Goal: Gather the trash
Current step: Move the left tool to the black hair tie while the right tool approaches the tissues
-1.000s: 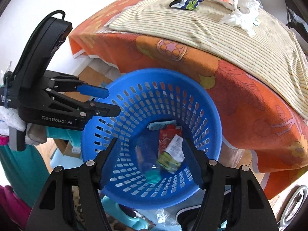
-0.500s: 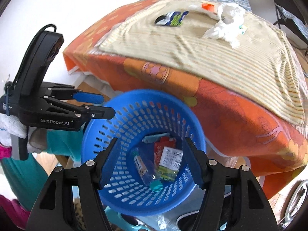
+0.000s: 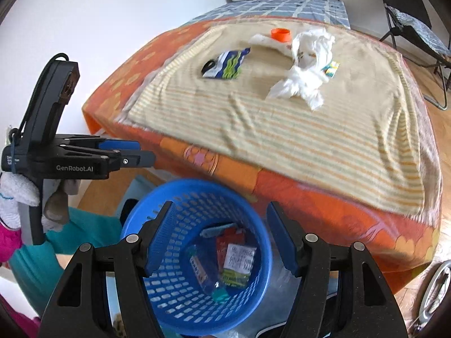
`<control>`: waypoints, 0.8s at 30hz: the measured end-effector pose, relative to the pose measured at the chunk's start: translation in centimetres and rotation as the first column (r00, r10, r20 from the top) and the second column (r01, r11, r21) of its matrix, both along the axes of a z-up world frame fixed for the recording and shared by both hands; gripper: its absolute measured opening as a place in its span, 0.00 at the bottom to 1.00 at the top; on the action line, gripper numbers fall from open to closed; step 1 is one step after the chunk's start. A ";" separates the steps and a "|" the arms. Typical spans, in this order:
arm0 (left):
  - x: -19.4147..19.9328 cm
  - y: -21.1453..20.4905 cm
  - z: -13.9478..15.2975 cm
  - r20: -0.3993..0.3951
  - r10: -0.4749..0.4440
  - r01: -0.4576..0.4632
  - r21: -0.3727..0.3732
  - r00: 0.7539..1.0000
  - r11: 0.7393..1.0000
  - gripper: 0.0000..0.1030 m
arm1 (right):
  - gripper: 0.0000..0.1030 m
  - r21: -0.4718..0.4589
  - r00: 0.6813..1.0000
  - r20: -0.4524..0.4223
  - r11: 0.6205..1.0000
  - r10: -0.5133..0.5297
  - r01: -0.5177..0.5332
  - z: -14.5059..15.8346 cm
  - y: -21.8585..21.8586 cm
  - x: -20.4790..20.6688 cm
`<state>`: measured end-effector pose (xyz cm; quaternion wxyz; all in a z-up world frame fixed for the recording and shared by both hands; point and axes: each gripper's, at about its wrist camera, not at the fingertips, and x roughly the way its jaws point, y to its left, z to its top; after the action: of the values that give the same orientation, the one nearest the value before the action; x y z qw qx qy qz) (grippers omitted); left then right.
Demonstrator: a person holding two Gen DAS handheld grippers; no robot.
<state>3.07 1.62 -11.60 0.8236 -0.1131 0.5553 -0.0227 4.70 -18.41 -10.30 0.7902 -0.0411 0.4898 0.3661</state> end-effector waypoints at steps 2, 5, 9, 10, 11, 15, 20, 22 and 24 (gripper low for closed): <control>1.1 0.6 0.7 0.016 0.012 -0.012 0.012 1.000 1.000 0.51 | 0.64 0.004 1.000 0.009 1.000 -0.011 0.011 0.5 0.0 0.9; 3.0 2.2 1.6 0.032 0.038 -0.038 0.003 0.999 0.999 0.51 | 0.64 0.017 0.999 0.010 0.999 -0.031 0.030 1.0 -0.1 2.5; 5.6 3.7 2.3 0.052 0.065 -0.066 0.002 0.997 0.998 0.51 | 0.65 -0.002 0.998 0.028 0.998 -0.064 0.064 1.4 -0.4 5.2; 6.1 4.0 2.4 0.055 0.071 -0.071 -0.002 0.996 0.997 0.51 | 0.65 -0.008 0.997 0.031 0.997 -0.072 0.073 1.4 -0.4 5.9; 6.7 4.3 2.4 0.056 0.076 -0.075 -0.007 0.996 0.997 0.51 | 0.65 -0.010 0.996 0.032 0.996 -0.083 0.083 1.5 -0.5 6.7; 9.2 5.4 2.0 0.044 0.104 -0.102 -0.040 0.994 0.994 0.61 | 0.65 -0.002 0.992 0.007 0.992 -0.124 0.124 1.5 -1.0 9.8; 12.2 6.7 1.3 0.019 0.137 -0.134 -0.097 0.990 0.986 0.63 | 0.65 0.007 0.986 -0.017 0.986 -0.164 0.164 1.6 -0.6 13.3; 13.3 7.4 0.9 0.002 0.166 -0.165 -0.122 0.986 0.979 0.63 | 0.65 0.000 0.986 -0.035 0.987 -0.163 0.163 1.4 -0.1 14.7; 14.3 7.8 0.4 -0.010 0.182 -0.182 -0.137 0.983 0.974 0.63 | 0.65 0.007 0.982 -0.054 0.984 -0.179 0.180 1.2 0.1 15.8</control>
<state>17.36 9.43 -11.16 0.8132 -0.2200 0.5387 0.0145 20.49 -18.31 -9.08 0.8070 0.0174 0.5101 0.2971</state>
